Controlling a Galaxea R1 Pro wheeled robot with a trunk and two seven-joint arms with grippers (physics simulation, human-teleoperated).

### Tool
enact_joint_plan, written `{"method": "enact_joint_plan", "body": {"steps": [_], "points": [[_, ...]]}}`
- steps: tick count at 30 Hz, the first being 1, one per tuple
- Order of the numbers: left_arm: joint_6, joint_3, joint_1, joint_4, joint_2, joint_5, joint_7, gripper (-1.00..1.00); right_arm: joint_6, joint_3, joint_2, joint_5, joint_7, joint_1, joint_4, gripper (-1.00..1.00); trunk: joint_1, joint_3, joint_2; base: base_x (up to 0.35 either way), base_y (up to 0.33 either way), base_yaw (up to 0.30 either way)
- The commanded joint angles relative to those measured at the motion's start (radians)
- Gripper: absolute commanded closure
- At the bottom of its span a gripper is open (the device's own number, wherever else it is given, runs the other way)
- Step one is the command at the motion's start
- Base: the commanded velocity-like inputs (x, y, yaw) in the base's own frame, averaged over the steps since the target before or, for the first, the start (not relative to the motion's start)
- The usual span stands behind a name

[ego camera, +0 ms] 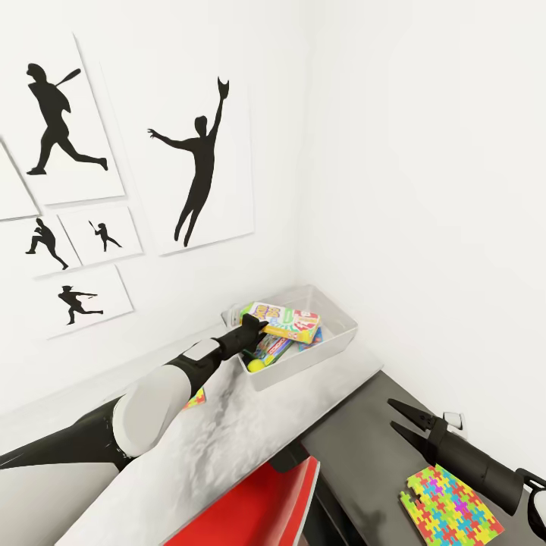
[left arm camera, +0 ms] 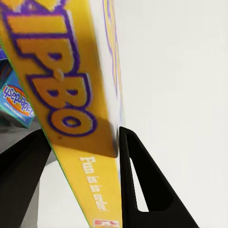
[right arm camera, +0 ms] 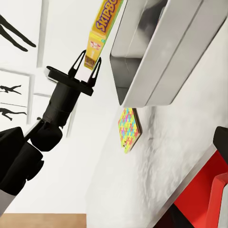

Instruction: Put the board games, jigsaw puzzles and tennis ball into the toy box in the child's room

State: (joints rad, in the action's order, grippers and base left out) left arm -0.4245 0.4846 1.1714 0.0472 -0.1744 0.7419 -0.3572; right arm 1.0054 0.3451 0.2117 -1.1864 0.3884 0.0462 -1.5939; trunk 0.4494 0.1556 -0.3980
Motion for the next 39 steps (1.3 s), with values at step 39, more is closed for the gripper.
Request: {"method": "enact_joint_plan", "body": {"steps": [39], "points": [[0.156, 0.008, 0.001, -0.031, 0.0, 0.016, 0.002, 1.0, 0.004, -0.001, -0.002, 0.013, 0.009, 0.001, 0.0, -1.0, 0.001, 0.002, -0.002, 0.0, 0.0, 0.0]]}}
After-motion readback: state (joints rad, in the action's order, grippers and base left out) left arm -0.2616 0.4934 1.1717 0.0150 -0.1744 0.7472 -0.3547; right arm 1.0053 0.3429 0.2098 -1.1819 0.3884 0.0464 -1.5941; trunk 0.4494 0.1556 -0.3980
